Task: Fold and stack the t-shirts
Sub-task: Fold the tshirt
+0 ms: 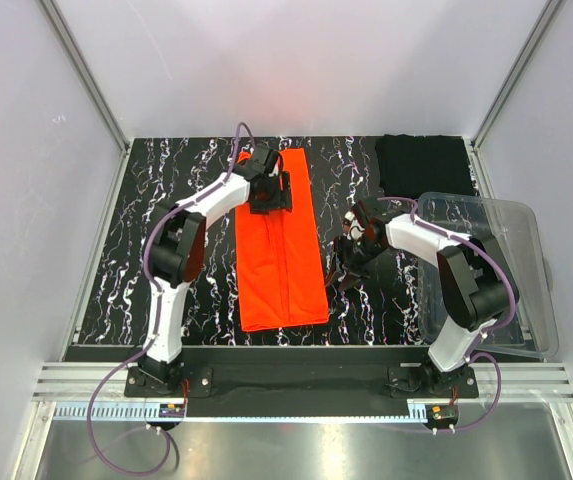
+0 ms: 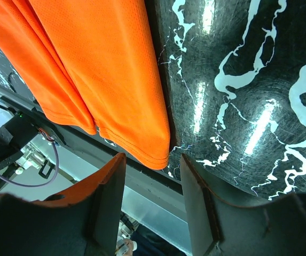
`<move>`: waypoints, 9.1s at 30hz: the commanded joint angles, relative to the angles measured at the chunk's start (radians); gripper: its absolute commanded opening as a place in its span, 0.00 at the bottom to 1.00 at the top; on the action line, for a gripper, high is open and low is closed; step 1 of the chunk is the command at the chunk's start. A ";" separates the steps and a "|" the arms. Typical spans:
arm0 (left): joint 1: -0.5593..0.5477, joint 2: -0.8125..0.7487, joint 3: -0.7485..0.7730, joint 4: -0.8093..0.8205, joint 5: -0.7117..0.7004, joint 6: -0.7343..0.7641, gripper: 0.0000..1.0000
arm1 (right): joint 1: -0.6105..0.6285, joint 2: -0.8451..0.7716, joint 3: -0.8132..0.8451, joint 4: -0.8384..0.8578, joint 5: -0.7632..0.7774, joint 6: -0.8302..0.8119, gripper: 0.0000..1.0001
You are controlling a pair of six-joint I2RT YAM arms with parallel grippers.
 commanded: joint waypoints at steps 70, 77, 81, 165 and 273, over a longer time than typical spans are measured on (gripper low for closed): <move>0.060 -0.462 -0.379 0.099 0.082 0.031 0.57 | -0.017 0.005 -0.037 0.024 -0.053 -0.051 0.48; 0.057 -0.838 -0.872 0.114 0.190 -0.148 0.71 | -0.017 -0.122 -0.231 0.208 -0.110 0.084 0.57; 0.057 -0.983 -1.139 0.182 0.252 -0.317 0.75 | -0.017 -0.157 -0.320 0.291 -0.139 0.165 0.55; 0.272 -0.468 -0.386 0.031 0.347 -0.256 0.00 | -0.129 0.308 0.543 0.054 -0.185 0.196 0.00; 0.328 -0.254 -0.439 0.162 0.528 0.131 0.62 | -0.156 0.597 0.769 -0.095 -0.263 -0.107 0.50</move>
